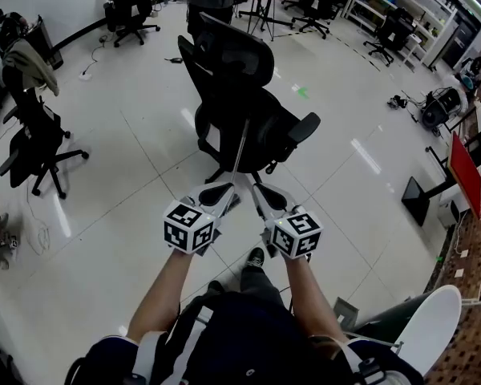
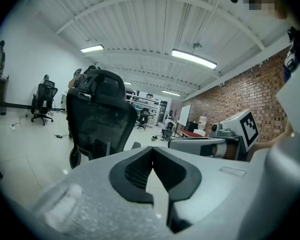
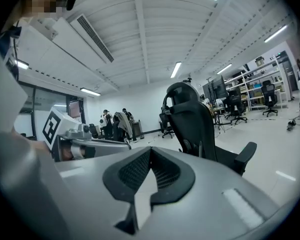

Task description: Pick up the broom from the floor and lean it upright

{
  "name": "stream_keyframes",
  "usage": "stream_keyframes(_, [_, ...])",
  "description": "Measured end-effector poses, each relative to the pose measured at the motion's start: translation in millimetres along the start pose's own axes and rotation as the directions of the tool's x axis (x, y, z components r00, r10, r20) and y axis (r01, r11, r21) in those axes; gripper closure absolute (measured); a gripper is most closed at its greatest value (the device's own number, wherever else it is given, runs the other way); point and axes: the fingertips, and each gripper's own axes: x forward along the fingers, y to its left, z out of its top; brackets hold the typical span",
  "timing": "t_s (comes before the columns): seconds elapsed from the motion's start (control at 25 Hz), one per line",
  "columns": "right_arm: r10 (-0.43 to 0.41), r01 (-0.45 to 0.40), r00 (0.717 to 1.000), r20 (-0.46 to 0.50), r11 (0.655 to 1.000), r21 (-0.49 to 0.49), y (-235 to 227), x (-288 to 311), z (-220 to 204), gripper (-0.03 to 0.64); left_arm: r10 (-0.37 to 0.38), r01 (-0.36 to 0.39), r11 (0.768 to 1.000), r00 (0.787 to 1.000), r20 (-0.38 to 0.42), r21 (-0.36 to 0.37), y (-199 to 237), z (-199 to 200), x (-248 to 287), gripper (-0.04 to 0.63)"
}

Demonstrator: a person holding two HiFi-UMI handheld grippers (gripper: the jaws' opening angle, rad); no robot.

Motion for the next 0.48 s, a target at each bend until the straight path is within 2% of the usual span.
stream_keyframes(0.48, [0.032,-0.030,0.999,0.032,0.996,-0.081,15,-5,30,0.614,0.019,-0.020,0.999,1.000,0.021,0.041,-23,23,-14,0.594])
